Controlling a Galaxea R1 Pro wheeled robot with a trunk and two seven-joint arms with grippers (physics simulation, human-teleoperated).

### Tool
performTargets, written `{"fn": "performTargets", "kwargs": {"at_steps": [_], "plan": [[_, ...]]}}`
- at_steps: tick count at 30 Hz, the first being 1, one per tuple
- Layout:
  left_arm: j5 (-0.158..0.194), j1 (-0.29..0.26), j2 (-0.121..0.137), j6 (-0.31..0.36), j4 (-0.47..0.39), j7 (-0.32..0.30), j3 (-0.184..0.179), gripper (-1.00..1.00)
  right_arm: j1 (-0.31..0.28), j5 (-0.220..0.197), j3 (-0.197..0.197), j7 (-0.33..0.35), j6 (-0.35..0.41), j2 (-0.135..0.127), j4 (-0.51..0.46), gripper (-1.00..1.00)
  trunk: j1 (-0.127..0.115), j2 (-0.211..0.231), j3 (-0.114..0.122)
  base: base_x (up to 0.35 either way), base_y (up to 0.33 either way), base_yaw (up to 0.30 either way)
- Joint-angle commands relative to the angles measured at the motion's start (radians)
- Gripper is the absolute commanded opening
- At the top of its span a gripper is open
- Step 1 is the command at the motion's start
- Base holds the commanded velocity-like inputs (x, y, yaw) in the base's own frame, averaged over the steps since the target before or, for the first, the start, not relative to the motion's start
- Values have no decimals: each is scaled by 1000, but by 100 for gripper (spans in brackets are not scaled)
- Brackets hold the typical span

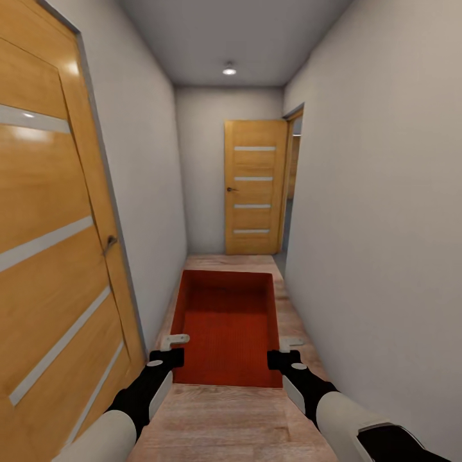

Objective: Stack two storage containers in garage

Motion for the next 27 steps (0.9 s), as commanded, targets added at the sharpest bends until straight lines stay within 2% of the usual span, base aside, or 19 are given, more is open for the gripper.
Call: {"fn": "performTargets", "kwargs": {"at_steps": [1, 27], "plan": [[59, 0, -11, 8, 0, 48, 13, -100, -1, 1, -42, -73, -60, 1, -2, -100, 1, -1, -2, 322, 0, 0], [59, 0, -11, 8, 0, 48, 13, -100, -1, 3, -43, -75, -63, 1, -2, -100, 1, -1, -2, 322, 0, 0]]}}
